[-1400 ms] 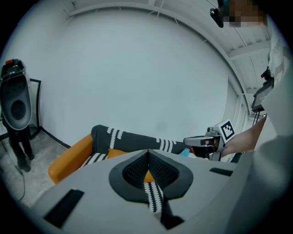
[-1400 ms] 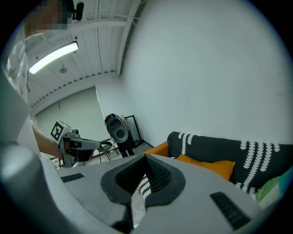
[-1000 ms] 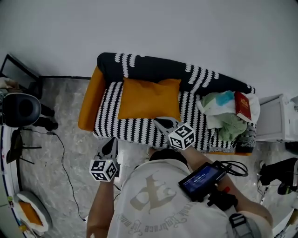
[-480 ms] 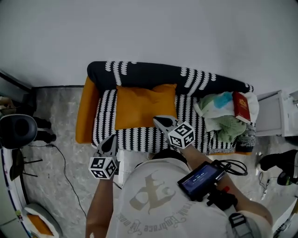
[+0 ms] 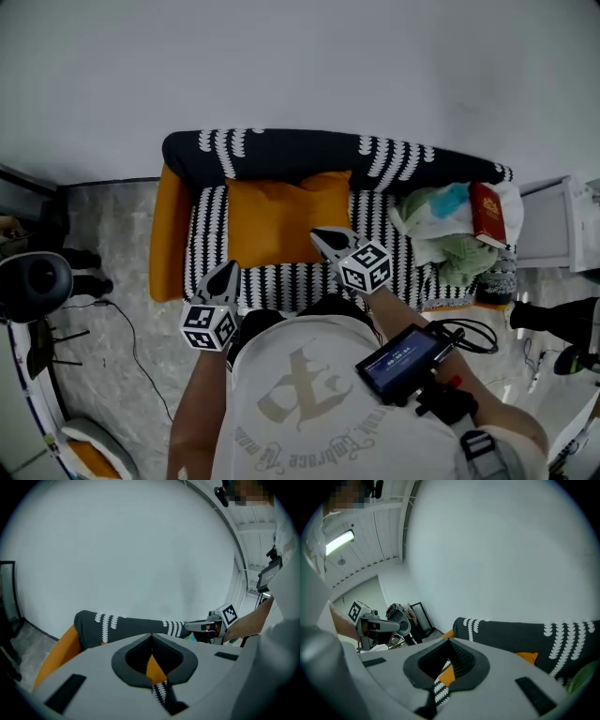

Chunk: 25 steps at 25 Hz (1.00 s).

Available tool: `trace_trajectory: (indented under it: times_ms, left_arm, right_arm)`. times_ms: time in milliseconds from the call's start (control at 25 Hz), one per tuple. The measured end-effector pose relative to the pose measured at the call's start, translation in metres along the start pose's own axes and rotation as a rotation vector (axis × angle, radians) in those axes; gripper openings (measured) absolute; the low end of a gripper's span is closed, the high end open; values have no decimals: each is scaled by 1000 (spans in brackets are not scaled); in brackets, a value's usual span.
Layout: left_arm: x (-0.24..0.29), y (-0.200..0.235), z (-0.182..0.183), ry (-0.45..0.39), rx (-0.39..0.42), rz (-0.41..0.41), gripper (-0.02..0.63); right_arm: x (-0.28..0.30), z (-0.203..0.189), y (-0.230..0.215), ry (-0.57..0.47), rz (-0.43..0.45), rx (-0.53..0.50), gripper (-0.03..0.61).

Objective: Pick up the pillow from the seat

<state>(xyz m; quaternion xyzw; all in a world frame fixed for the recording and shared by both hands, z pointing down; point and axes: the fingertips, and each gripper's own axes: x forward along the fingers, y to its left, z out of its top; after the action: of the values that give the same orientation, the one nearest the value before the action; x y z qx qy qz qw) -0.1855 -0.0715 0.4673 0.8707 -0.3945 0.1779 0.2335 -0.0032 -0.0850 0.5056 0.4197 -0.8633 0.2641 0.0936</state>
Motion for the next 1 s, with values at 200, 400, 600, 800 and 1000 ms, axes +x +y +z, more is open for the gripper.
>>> trace_trajectory:
  times_ms: [200,400,600,800,1000]
  left_arm:
    - [19,3,-8,54,-15,-33,9]
    - [39,18,-13,86,-16,-75,9]
    - [52,29,-20,124,-25,-133,9]
    - [64,48,-38,170,-28,-162,9]
    - [75,64,-55,214,-30,-179,9]
  right_arm:
    - [3,-15,-13,47,-31,36,12]
    - [15,-21,-26,78,-77,51,12]
    - [18,-31,-42,93,-164,109,12]
    - [28,-51,-51,105,-216,172,12]
    - [33,-66,-66,114,-265,210,12]
